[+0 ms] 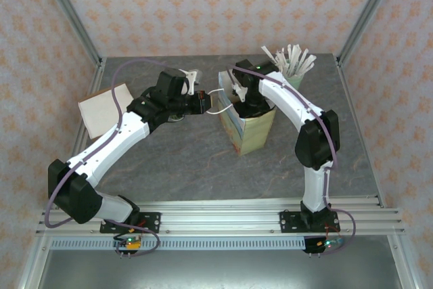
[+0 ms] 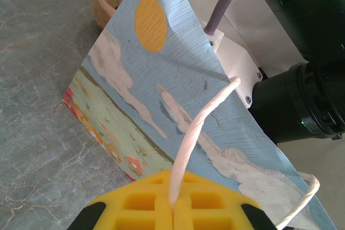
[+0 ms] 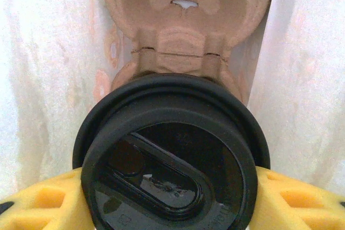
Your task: Pack the takeout coffee
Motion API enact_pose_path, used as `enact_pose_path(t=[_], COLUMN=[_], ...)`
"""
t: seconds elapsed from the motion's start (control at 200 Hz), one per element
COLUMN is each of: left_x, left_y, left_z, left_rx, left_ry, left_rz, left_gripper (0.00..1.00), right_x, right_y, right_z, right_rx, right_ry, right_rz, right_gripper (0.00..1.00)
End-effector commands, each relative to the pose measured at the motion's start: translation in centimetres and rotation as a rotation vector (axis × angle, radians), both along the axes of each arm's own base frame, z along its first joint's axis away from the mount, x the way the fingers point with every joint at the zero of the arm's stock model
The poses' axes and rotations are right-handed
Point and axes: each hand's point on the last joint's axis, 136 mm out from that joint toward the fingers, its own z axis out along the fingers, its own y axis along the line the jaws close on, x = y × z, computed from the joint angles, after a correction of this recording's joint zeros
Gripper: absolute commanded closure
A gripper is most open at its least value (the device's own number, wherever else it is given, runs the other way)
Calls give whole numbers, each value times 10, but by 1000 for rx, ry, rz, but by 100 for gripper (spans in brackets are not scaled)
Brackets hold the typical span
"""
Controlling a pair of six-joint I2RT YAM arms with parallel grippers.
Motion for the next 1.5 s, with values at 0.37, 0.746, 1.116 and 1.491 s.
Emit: enact_pose_path(t=[0.37, 0.746, 1.116, 1.491], left_x=[-5, -6, -6, -6], left_y=[1, 1, 2, 1], left_z=[6, 5, 5, 5], left_rx=[6, 7, 8, 9], left_ry=[-23, -22, -19, -17], left_rz=[-7, -8, -10, -10], left_gripper=[100, 100, 100, 100], right_x=[4, 3, 4, 3], right_y=[-19, -16, -11, -12], right_z=[-10, -2, 18, 37], right_rx=[-135, -111, -63, -49], right_ry=[9, -3, -34, -69], right_rz=[5, 3, 0, -3], right_gripper=[25, 18, 17, 13])
